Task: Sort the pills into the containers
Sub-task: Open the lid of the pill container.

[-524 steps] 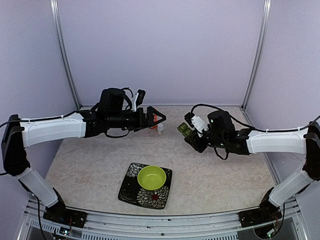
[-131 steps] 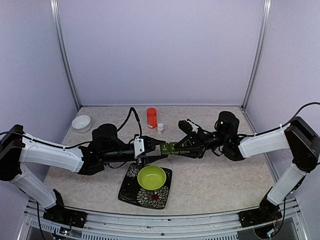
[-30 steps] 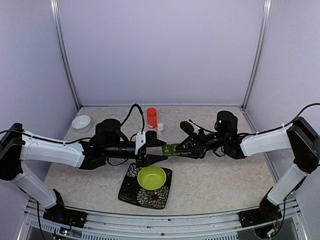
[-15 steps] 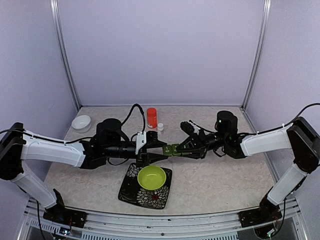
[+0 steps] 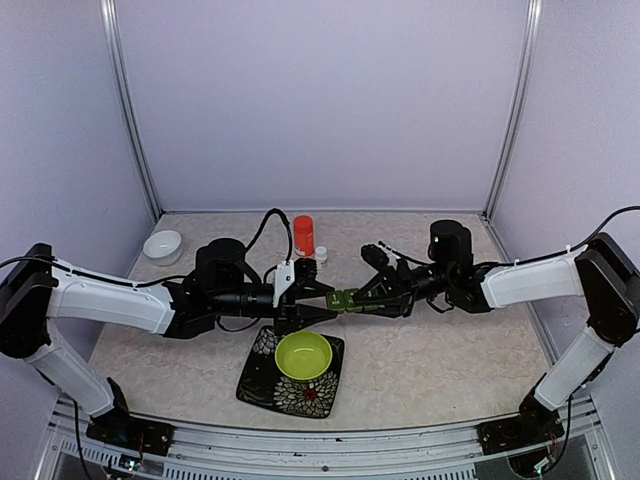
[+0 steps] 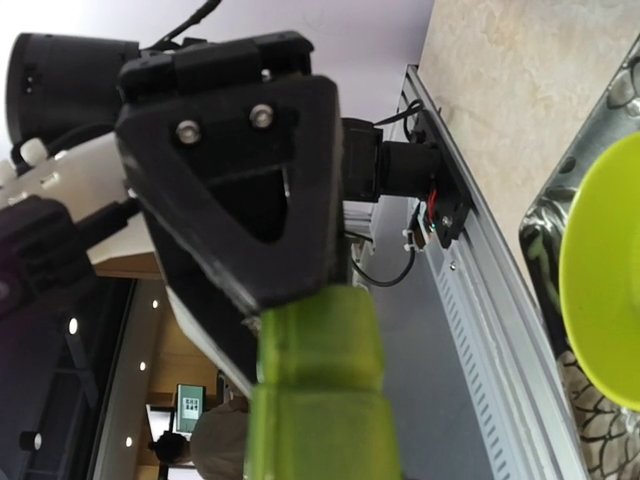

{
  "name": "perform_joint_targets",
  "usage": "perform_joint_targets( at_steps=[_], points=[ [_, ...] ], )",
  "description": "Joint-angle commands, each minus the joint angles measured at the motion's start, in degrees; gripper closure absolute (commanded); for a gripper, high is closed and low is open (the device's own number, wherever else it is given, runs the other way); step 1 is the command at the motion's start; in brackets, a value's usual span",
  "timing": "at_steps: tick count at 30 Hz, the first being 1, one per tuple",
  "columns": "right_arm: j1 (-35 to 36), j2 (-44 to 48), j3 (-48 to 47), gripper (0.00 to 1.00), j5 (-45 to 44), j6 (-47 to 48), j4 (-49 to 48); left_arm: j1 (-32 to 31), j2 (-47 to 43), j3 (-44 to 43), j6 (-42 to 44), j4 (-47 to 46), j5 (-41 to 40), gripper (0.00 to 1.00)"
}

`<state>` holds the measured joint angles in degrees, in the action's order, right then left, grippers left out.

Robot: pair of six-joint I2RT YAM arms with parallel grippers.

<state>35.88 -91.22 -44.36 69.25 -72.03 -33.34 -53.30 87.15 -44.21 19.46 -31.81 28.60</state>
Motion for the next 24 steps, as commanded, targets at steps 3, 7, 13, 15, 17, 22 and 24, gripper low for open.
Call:
perform_joint_targets(
  at_steps=[3,7,13,15,17,22,24],
  points=[
    [-0.6,1.6,-1.7,1.0,-3.4,6.0,1.9,0.6,0.3,-1.1,-9.4,-5.6,4.7,0.66],
    [-0.6,1.9,-1.8,1.0,-3.8,7.2,3.4,0.7,0.3,-1.5,-11.3,-5.7,5.0,0.63],
    [-0.7,2.4,-1.6,1.0,-4.1,8.1,4.7,1.0,0.3,-1.9,-13.6,-5.2,4.9,0.55],
    [-0.8,2.5,-1.5,1.0,-4.1,8.3,4.8,1.2,0.2,-1.9,-14.0,-5.3,4.8,0.51],
    [-0.9,2.7,-1.4,1.0,-4.3,8.7,5.2,1.3,0.1,-1.9,-14.6,-5.3,4.9,0.49],
    [-1.1,3.3,-1.2,1.0,-4.5,9.1,6.1,1.8,-0.1,-2.1,-15.8,-5.4,5.6,0.43],
    [-1.2,3.5,-0.2,1.0,-3.3,5.8,2.5,1.6,-0.4,-2.1,-12.9,-3.4,4.5,0.39]
  ],
)
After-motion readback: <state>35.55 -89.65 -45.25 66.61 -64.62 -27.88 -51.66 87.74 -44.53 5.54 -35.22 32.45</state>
